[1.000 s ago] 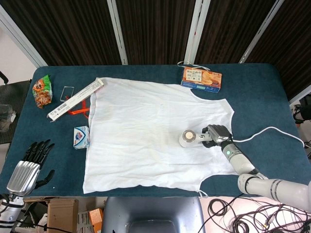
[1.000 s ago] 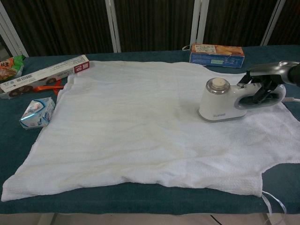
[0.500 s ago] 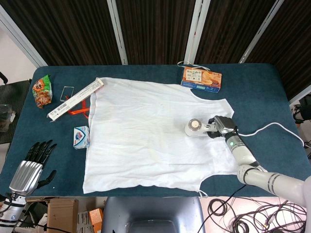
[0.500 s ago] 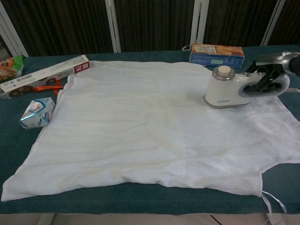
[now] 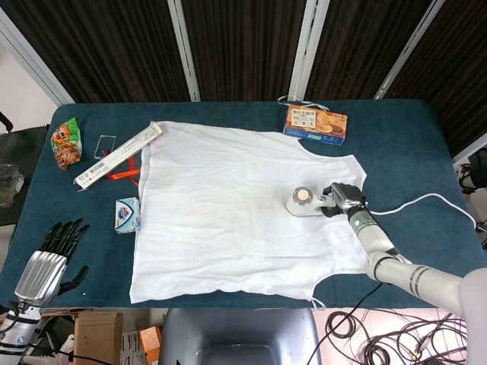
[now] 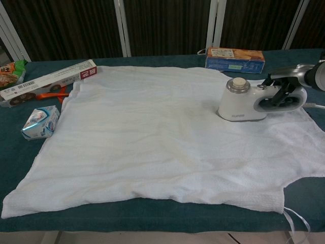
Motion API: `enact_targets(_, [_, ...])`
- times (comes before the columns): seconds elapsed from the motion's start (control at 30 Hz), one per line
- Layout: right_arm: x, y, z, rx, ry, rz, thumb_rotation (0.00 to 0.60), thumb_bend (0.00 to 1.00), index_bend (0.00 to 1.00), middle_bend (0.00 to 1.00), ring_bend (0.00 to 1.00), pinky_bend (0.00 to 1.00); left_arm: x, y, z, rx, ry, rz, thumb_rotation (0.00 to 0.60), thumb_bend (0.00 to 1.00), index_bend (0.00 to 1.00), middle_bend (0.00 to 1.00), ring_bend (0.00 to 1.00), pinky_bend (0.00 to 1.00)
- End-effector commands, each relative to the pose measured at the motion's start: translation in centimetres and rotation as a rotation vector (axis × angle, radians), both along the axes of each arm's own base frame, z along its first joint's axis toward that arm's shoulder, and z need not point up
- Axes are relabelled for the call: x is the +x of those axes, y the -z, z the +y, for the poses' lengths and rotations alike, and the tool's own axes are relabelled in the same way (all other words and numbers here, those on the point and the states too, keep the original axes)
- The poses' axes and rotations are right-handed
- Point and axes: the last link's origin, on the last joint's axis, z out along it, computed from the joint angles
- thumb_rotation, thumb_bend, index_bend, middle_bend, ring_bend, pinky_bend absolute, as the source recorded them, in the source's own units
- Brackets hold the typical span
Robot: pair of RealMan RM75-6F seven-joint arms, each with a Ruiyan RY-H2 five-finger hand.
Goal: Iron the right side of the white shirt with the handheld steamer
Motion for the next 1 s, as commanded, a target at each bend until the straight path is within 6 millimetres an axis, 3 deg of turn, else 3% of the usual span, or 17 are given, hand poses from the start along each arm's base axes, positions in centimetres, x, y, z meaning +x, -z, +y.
enact_targets(0.03, [-0.1, -0.1, 1.2, 0.033, -0.022, 0.014, 0.6, 0.92, 1.0, 1.0, 1.0, 1.0, 0.0, 0.0, 0.0, -0.001, 0.001, 0.0, 0.6, 0.37, 0.0, 0.01, 0.02, 0.01])
enact_targets(0.6, [0.4, 0.8, 7.6, 0.228, -0.149, 0.04, 0.6, 0.92, 1.0, 1.0, 1.0, 1.0, 0.1, 0.1, 0.0, -0.003, 0.006, -0.001, 0.6, 0.37, 0.0, 0.01, 0.01, 0.01])
enact_targets(0.87, [0.3, 0.6, 9.1, 0.254, -0.176, 0.046, 0.6, 0.92, 1.0, 1.0, 1.0, 1.0, 0.1, 0.0, 0.0, -0.001, 0.008, -0.003, 0.6, 0.37, 0.0, 0.01, 0.01, 0.01])
enact_targets(1.0, [0.0, -0.1, 8.9, 0.216, -0.192, 0.063, 0.6, 0.92, 1.0, 1.0, 1.0, 1.0, 0.1, 0.0, 0.0, 0.0, 0.009, -0.002, 0.6, 0.37, 0.0, 0.01, 0.01, 0.01])
